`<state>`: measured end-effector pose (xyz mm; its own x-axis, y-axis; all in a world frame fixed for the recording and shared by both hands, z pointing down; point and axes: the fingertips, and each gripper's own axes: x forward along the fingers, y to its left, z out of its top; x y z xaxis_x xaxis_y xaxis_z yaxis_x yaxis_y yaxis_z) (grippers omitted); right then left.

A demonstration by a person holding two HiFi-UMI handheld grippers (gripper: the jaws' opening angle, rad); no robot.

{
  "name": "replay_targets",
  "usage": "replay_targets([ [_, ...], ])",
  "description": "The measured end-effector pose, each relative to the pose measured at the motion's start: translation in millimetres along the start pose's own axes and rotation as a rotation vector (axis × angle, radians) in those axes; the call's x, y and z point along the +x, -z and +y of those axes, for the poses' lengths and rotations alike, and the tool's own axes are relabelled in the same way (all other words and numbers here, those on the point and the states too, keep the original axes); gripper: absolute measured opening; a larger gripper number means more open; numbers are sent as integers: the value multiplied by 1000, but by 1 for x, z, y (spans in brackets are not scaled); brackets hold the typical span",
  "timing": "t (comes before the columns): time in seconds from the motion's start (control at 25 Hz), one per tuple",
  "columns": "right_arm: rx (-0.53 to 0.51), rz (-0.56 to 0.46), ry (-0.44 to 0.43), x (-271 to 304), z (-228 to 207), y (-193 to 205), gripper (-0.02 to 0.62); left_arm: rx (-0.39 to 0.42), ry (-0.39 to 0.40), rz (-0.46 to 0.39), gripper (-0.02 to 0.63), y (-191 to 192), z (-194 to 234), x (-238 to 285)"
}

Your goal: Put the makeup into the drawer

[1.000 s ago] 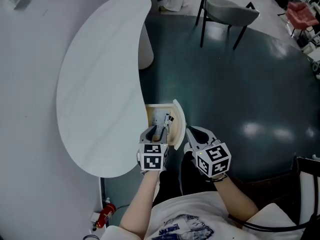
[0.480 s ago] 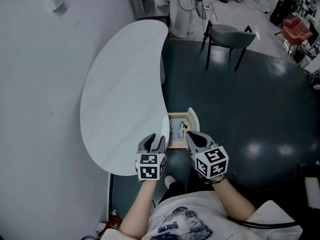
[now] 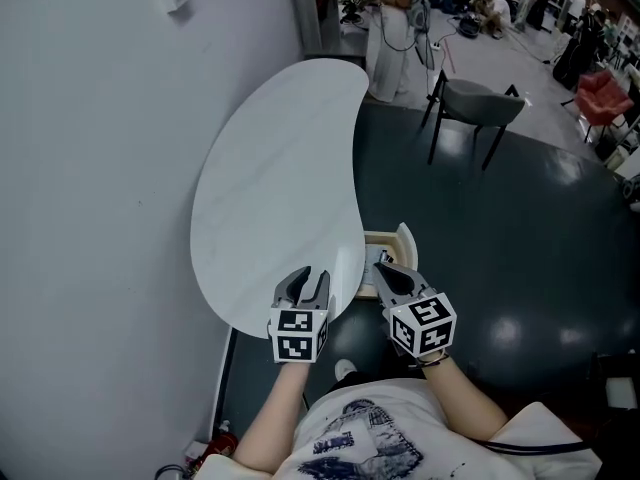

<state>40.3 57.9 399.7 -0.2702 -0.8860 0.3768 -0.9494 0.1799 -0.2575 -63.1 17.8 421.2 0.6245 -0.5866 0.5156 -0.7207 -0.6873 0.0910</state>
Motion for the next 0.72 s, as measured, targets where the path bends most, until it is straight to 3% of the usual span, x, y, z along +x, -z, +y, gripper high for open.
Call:
replay_targets([
  [0.72,-86,-92,-129,-5,107,-43,20,47,-78,-171,126,-35,29,-103],
])
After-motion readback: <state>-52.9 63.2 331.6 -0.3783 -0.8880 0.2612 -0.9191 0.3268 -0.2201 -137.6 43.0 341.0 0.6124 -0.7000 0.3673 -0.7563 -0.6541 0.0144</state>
